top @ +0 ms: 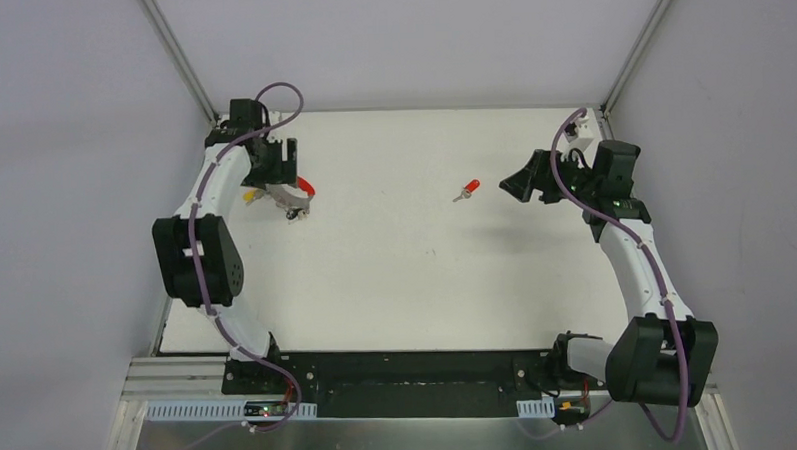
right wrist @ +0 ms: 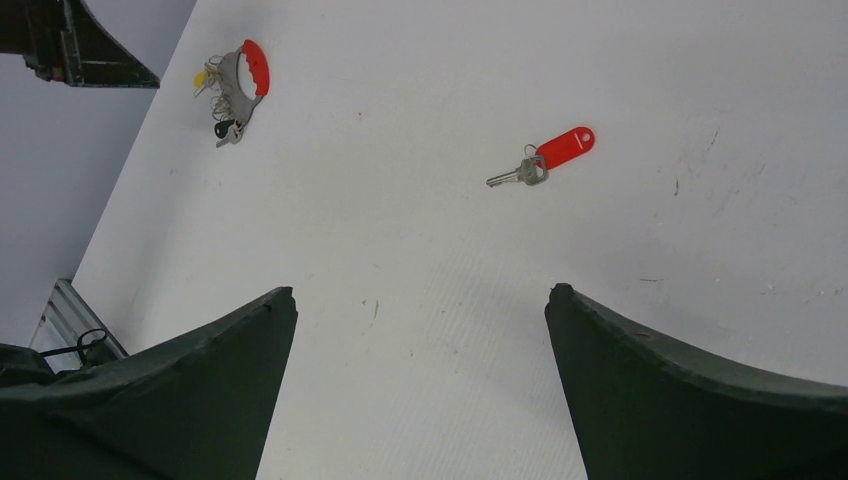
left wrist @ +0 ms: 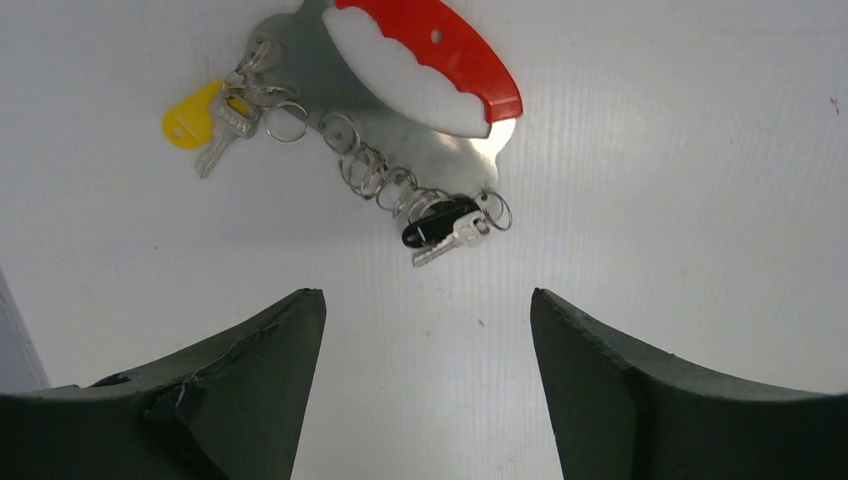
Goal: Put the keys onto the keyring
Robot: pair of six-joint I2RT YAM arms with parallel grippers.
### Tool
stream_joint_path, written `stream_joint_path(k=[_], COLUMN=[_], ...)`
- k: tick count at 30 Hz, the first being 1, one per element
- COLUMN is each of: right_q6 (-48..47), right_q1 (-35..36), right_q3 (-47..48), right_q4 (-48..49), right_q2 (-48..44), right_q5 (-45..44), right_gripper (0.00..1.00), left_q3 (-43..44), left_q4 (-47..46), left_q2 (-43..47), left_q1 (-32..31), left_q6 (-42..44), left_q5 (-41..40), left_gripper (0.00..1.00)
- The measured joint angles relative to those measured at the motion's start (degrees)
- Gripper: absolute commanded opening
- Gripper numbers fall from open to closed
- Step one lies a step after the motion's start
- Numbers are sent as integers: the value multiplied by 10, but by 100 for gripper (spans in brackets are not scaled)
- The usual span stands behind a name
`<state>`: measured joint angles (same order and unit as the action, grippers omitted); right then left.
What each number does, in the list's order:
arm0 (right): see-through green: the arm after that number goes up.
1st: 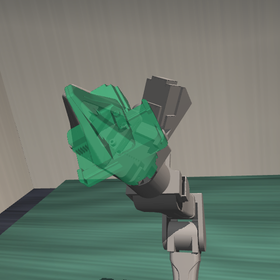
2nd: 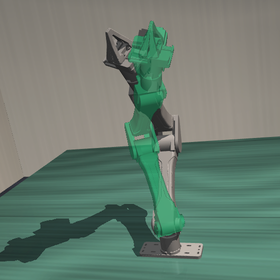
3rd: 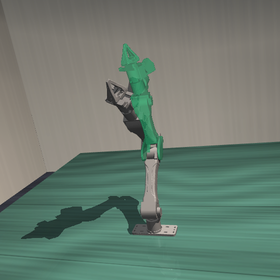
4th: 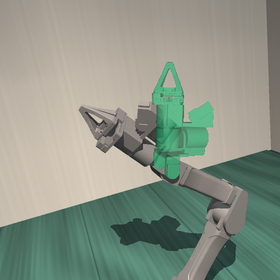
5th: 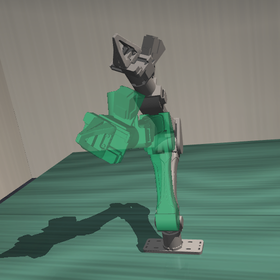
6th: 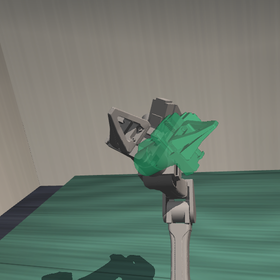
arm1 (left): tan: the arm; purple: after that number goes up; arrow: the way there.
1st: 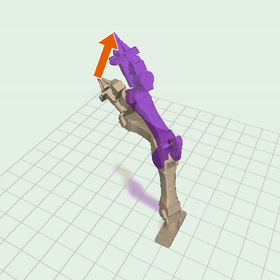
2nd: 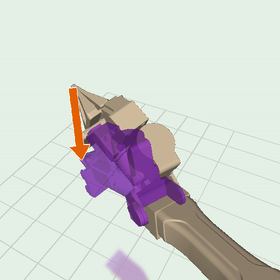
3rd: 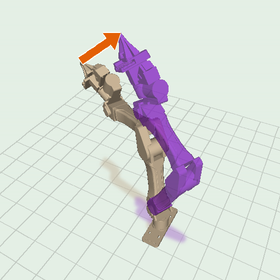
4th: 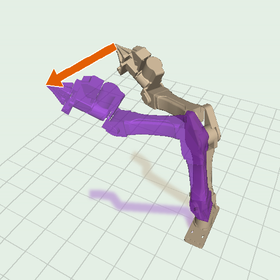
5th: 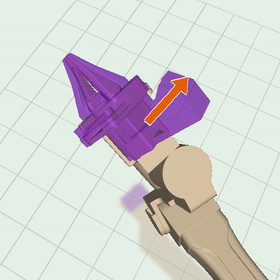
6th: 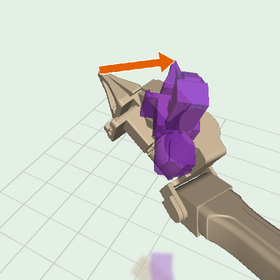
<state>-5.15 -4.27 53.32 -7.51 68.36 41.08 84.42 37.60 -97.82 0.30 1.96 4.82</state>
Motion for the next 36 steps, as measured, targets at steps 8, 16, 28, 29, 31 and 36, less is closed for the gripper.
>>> stream_joint_path(k=[8, 16, 28, 29, 31, 36], right_q6=[-14, -17, -12, -11, -8, -1], right_q1=[-1, -15, -35, -36, -39, -42], right_q3=[0, -3, -17, -17, -19, -28], right_q4=[-2, -4, -2, 0, 6, 13], right_q2=[0, 0, 0, 0, -1, -1], right_q5=[3, 11, 36, 38, 43, 49], right_gripper=[100, 100, 100, 100, 100, 98], left_q3=[82, 124, 139, 139, 139, 139], left_q4=[27, 35, 43, 43, 43, 42], left_q2=[-124, -189, -257, -259, -260, -262], left_q1=[38, 43, 89, 90, 90, 90], left_q6=[-38, -66, -94, -95, -98, -103], left_q5=[24, 43, 98, 101, 108, 123], left_gripper=[63, 55, 42, 41, 39, 29])
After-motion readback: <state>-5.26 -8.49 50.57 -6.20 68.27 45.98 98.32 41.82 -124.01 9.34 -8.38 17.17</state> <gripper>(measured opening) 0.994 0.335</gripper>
